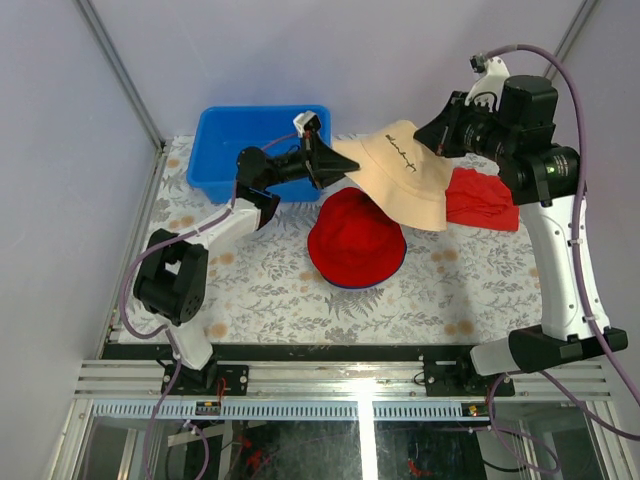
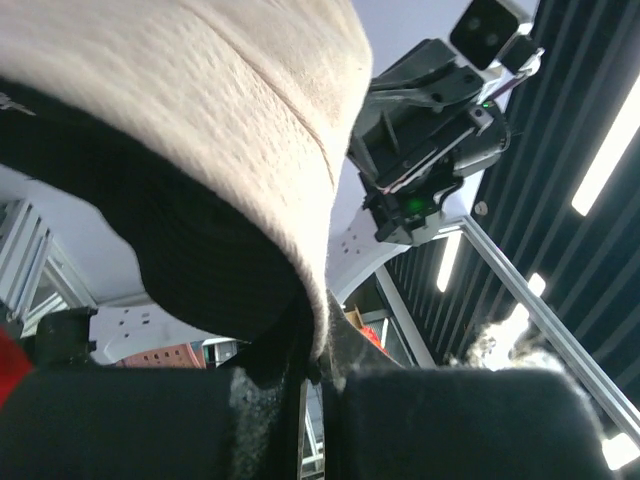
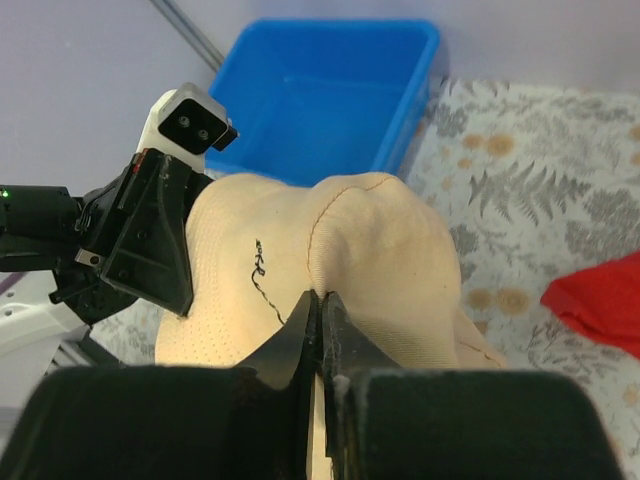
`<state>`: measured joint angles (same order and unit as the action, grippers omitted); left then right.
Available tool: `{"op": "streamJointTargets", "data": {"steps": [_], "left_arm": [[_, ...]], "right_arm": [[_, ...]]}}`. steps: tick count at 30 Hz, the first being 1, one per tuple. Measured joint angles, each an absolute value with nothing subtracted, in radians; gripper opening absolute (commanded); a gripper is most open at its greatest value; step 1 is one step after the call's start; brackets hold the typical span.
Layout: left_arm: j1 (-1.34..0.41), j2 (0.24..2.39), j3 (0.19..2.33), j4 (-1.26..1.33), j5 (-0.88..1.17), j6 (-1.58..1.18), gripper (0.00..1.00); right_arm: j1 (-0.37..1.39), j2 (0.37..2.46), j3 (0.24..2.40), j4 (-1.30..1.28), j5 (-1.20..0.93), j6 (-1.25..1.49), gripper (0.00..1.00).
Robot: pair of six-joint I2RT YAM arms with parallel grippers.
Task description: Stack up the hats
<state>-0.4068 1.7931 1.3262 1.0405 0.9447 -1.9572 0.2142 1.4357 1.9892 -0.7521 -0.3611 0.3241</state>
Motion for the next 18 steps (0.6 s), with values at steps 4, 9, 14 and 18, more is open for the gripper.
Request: {"op": "streamJointTargets", "data": {"steps": [4, 9, 14, 18], "left_arm": [[-0.416, 1.745, 1.174, 1.099, 0.946, -1.954, 0.00], [-0.412, 1.729, 1.100, 1.163, 0.947, -1.951, 0.00], [-0.406, 1.703, 1.025, 1.215, 0.955, -1.939, 0.00], [-0.374, 1.668, 0.925, 1.282, 0.968, -1.939, 0.00]], "right_arm": [[0.225, 1.417, 1.907, -0.761, -0.379, 0.321, 0.00], [0.247, 1.409, 1.853, -0.750, -0.379, 0.321, 0.00], [0.298, 1.387, 1.819, -0.733, -0.367, 0.322, 0.00], [0.375, 1.383, 1.813, -0.725, -0.345, 0.322, 0.00]]}}
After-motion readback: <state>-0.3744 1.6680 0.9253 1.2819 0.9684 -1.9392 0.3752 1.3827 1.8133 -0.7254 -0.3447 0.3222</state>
